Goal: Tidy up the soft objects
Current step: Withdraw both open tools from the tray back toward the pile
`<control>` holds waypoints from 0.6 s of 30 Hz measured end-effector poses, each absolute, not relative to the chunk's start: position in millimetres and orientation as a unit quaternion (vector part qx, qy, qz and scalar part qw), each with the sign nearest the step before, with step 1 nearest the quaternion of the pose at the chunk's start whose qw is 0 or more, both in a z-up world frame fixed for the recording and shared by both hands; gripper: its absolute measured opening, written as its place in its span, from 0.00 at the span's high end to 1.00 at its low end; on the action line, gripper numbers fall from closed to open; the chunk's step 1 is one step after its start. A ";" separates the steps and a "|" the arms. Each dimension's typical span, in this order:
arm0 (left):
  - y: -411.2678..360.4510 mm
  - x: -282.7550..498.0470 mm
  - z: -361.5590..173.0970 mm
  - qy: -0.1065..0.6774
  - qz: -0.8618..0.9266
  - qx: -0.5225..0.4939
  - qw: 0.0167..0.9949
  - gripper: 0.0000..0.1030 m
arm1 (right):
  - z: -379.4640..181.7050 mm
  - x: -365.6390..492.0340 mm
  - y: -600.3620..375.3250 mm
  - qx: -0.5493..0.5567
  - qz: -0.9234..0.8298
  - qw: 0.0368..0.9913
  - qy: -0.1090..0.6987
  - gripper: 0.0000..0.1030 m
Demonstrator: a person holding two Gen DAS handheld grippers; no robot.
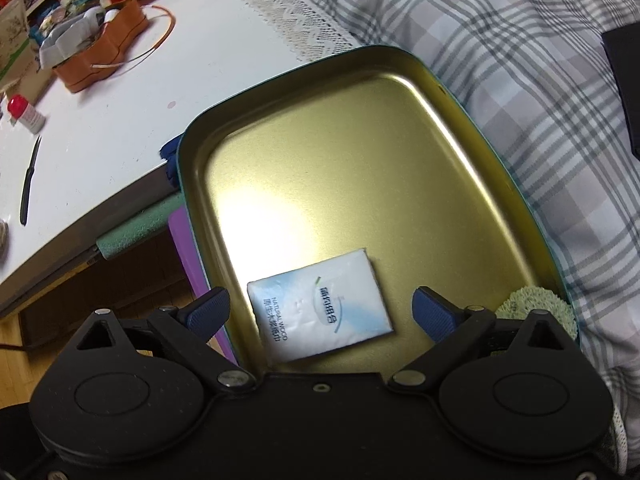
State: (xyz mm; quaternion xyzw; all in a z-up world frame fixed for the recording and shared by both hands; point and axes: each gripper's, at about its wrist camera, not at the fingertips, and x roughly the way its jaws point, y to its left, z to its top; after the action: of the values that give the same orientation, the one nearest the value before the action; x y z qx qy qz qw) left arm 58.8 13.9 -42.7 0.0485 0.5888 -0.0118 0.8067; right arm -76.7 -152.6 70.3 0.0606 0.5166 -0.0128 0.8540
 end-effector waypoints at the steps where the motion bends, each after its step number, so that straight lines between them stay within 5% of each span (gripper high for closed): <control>1: 10.8 57.5 -41.9 0.588 -0.015 0.054 0.807 0.08 | 73.1 -79.8 -156.6 0.061 -0.016 0.856 0.513 0.30; 18: -79.5 30.9 22.8 0.543 -0.122 0.117 0.822 0.08 | 122.5 -93.9 -304.7 0.149 -0.169 0.881 0.416 0.28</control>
State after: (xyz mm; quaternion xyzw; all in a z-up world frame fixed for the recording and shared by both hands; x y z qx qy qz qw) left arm 30.9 -79.5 22.8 0.1175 0.5434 -0.1219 0.8223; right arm -93.9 -304.7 122.5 0.1493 0.4164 -0.1690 0.8808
